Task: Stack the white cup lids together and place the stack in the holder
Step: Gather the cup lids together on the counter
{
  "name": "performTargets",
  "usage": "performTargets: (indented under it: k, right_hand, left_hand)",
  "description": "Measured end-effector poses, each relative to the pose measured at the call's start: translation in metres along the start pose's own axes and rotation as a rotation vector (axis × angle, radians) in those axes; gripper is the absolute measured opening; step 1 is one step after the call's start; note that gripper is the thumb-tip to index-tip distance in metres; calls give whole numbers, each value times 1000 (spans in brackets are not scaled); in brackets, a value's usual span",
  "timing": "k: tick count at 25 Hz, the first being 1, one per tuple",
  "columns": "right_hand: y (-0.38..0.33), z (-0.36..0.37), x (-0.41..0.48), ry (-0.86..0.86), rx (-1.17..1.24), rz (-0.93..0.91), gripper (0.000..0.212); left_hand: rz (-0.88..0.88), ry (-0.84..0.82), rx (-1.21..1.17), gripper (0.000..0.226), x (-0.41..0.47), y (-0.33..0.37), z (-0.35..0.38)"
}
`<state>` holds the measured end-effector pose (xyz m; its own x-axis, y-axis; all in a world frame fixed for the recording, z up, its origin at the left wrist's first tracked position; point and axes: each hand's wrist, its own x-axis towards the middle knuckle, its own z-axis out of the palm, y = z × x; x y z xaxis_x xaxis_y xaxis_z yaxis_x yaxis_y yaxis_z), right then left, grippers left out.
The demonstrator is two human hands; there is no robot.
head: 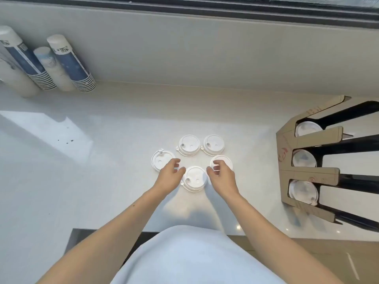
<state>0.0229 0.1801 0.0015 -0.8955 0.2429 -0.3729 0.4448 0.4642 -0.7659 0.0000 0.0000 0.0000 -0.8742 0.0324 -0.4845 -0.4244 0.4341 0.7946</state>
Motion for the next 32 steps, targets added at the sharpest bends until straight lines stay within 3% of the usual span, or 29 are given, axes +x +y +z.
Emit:
performTargets:
  k: [12,21,27,32]
  right_hand:
    - [16,20,-5,-91,182,310,50]
    - [16,33,-4,-41,288,353,45]
    - [12,29,-5,1,344,268,42]
    - [12,20,-5,28,391,213,39]
  left_hand:
    - [-258,-122,-92,62,13,-12,26]
    - [-291,-67,-198,57,16,-21,28]
    - [-272,-26,-229,64,12,-26,32]
    - [-216,-12,-259,42,10,-21,30]
